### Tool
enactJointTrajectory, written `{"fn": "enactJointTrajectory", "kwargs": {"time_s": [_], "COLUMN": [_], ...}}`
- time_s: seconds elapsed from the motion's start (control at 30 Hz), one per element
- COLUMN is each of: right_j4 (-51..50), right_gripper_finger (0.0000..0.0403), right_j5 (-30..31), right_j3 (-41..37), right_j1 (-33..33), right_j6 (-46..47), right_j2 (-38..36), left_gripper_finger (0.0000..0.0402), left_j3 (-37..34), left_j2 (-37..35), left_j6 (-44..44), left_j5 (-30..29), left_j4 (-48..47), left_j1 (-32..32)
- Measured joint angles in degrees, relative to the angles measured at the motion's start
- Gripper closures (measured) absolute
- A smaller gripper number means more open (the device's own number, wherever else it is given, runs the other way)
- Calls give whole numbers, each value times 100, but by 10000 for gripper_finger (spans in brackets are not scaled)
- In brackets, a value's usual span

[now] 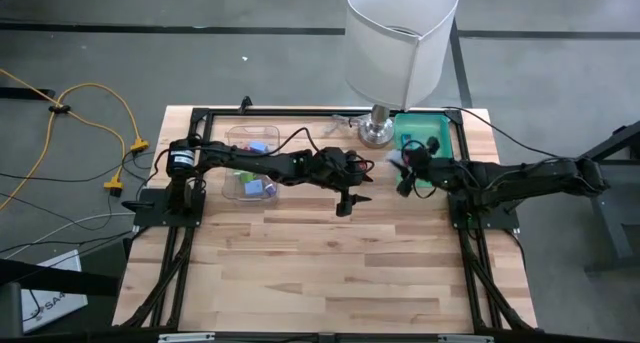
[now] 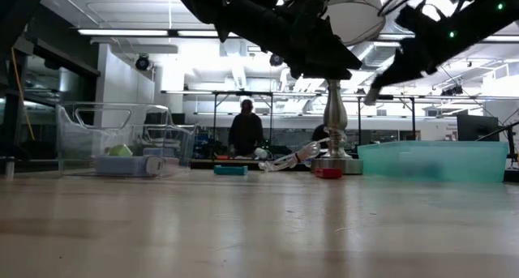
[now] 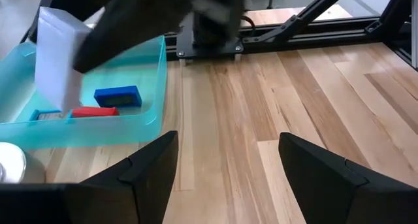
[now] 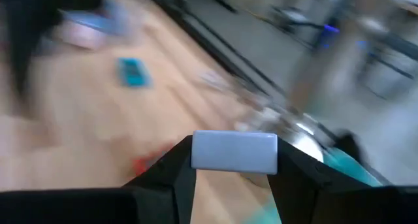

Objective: Pick & Place Office items
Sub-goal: Put the white mini digital clock into the light blue bin

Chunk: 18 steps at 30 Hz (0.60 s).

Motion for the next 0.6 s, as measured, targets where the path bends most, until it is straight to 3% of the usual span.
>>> {"fn": "enactJointTrajectory", "kwargs": {"time_s": [0.1,0.27,0.43,0.6], "right_j4": [-537,-1276,-1800,-1613], "right_gripper_finger": [256,256,256,256], "right_j5": [732,1363,1769,1903], "right_j3": [0,0,-3,-405], "right_j1": [-30,-208,-488,-804], "right_j6": [483,1389,2080,2307], "right_j2": [4,73,199,309], "left_gripper_finger": [143,143,143,143], "left_j3": [0,0,0,0], "left_j2": [0,0,0,0], "left_j6": [-10,-28,-25,-31], "left_j5": [1,4,4,6], "left_j4": [0,2,2,3], "left_j1": [0,0,0,0]}}
